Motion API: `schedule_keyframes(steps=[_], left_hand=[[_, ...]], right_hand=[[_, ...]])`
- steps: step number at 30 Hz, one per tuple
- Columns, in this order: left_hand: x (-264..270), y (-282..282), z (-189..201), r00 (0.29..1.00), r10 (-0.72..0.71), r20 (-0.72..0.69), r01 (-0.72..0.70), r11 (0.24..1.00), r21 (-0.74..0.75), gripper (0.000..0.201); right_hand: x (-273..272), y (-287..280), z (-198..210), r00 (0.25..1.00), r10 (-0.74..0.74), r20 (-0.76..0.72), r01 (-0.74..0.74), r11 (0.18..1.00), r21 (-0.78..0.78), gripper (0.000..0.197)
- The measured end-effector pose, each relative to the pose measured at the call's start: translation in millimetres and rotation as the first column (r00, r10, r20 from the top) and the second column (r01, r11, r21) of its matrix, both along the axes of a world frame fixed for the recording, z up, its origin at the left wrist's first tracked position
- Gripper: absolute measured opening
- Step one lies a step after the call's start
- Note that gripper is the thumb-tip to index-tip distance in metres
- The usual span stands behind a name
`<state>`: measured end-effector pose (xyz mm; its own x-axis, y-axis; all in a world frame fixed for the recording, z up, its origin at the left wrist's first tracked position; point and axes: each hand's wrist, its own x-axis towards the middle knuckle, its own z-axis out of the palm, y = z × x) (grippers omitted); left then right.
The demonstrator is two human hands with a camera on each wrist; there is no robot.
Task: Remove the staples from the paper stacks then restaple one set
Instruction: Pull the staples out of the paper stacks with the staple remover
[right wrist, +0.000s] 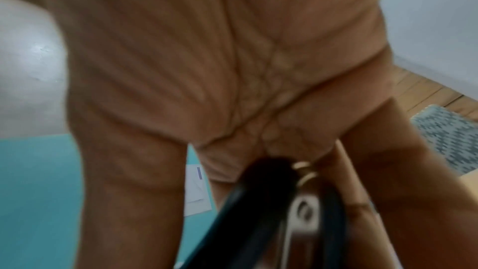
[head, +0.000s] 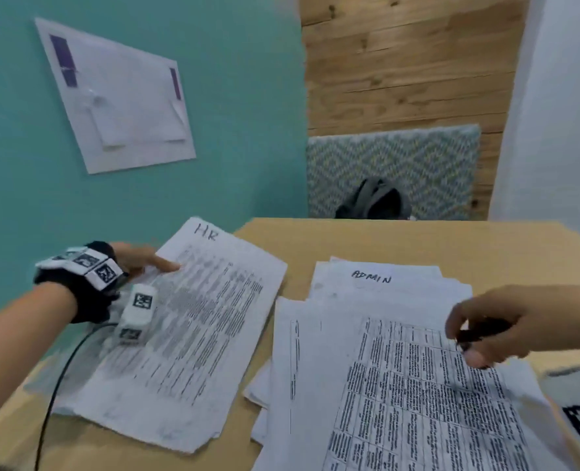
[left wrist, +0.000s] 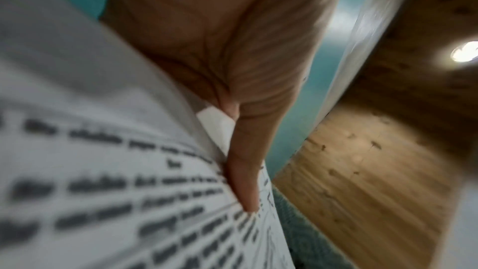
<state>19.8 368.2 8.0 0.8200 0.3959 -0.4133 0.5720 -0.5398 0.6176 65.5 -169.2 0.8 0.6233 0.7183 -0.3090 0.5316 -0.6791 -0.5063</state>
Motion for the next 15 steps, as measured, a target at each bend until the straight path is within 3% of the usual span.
schedule_keyframes(steps=[2,5,9,13,15], left_hand=[[4,11,-20,0.997,0.035,-0.072,-0.026,0.992,0.125,0.084],[6,2,-33,0.984,0.103,-0.144,-0.069,0.973,0.222,0.044],[16,6,-47,0.971,0.129,-0.201,-0.073,0.962,0.263,0.064],[41,55,-72,0.961,0.079,-0.264,-0.022,0.977,0.211,0.089],[37,38,-66,0.96,0.114,-0.254,-0.057,0.974,0.221,0.087]], right_hand=[[2,0,-3,1.0,-0.013,-0.028,0.012,1.0,-0.027,0.06],[5,-1,-6,0.998,-0.038,-0.041,0.037,0.999,-0.032,0.065],[7,2,-9,0.999,-0.026,-0.039,0.023,0.997,-0.067,0.08],[3,6,-10,0.999,-0.017,-0.037,0.013,0.995,-0.097,0.081],[-2,8,-8,0.999,-0.022,-0.034,0.019,0.995,-0.101,0.074]])
